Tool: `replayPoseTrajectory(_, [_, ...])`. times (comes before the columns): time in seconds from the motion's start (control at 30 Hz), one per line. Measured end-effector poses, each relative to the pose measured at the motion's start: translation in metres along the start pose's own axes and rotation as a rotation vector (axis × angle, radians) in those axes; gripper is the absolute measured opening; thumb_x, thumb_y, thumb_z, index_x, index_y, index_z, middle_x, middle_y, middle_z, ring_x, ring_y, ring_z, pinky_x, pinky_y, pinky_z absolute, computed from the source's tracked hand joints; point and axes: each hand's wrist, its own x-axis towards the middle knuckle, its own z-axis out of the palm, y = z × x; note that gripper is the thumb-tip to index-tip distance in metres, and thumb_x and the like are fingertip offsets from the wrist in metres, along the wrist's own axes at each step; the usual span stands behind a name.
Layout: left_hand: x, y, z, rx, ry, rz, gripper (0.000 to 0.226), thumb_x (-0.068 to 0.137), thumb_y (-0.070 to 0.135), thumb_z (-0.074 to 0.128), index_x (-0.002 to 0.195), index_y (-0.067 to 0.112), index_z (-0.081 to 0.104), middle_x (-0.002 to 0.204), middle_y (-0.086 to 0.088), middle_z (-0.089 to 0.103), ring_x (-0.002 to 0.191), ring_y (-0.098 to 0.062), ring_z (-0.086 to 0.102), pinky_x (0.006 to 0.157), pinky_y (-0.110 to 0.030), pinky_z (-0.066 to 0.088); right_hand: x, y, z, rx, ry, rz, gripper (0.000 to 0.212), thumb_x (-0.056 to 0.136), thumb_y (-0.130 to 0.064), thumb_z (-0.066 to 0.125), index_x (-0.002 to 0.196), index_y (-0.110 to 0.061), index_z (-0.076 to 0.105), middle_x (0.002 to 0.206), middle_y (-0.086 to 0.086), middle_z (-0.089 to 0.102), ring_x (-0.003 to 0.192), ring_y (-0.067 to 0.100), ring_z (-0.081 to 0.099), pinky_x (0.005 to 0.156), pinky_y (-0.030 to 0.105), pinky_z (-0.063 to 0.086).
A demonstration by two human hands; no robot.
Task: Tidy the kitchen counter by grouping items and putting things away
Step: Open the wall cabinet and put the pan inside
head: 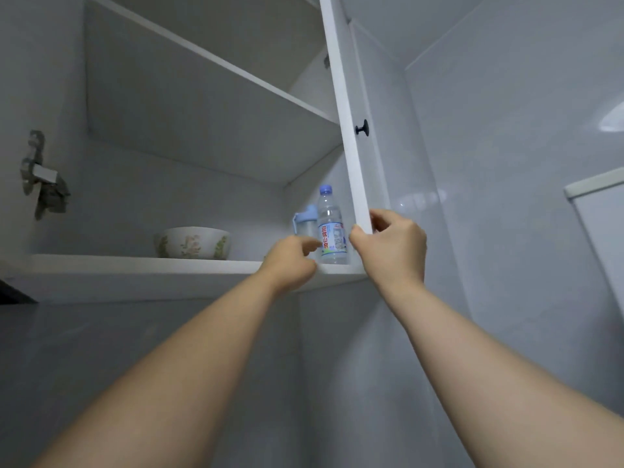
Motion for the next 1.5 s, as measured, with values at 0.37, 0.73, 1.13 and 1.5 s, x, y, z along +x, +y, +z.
replayPoseTrajectory(0.37, [0.007, 0.048, 0.082, -0.525, -0.212, 0.105, 0.066, 0.081, -0.017, 0.037, 0.139, 0.013, 0.047, 0.14, -0.003, 0.052, 0.133, -0.018, 0.042, 0.106, -0.027, 0.038, -0.006, 0.007, -0.015, 0.153, 0.317, 0.123, 0.011, 0.084, -0.02, 0.062, 0.075, -0.018, 0.067, 0.052, -0.009, 0.052, 0.053, 0.013, 0.045, 0.052, 0.023, 0.03])
replayPoseTrajectory(0.73, [0.028, 0.049, 0.108, -0.687, -0.324, 0.14, 0.089, 0.068, -0.023, 0.026, 0.146, 0.018, 0.036, 0.148, 0.004, 0.042, 0.137, -0.016, 0.037, 0.108, -0.036, 0.038, 0.006, 0.022, -0.031, 0.16, 0.452, 0.052, 0.012, 0.088, -0.02, 0.063, 0.086, -0.01, 0.069, 0.061, -0.009, 0.054, 0.061, 0.015, 0.047, 0.055, 0.02, 0.032])
replayPoseTrajectory(1.13, [0.046, 0.044, 0.134, -0.639, -0.289, 0.227, 0.091, 0.07, -0.018, 0.04, 0.148, 0.028, 0.032, 0.152, 0.011, 0.034, 0.131, 0.003, 0.038, 0.096, -0.009, 0.039, 0.012, 0.033, -0.028, 0.176, 0.592, 0.005, 0.01, 0.089, -0.021, 0.063, 0.086, -0.012, 0.062, 0.064, -0.015, 0.052, 0.061, 0.007, 0.051, 0.061, 0.017, 0.036])
replayPoseTrajectory(1.5, [0.05, 0.06, 0.152, -0.467, -0.245, 0.317, 0.09, 0.072, -0.014, 0.033, 0.15, 0.029, 0.024, 0.158, 0.007, 0.015, 0.144, -0.006, 0.016, 0.115, -0.021, 0.019, 0.05, 0.065, -0.041, 0.392, 0.791, 0.197, 0.036, 0.093, -0.037, 0.056, 0.081, -0.005, 0.043, 0.064, -0.004, 0.045, 0.055, 0.005, 0.045, 0.048, 0.012, 0.036])
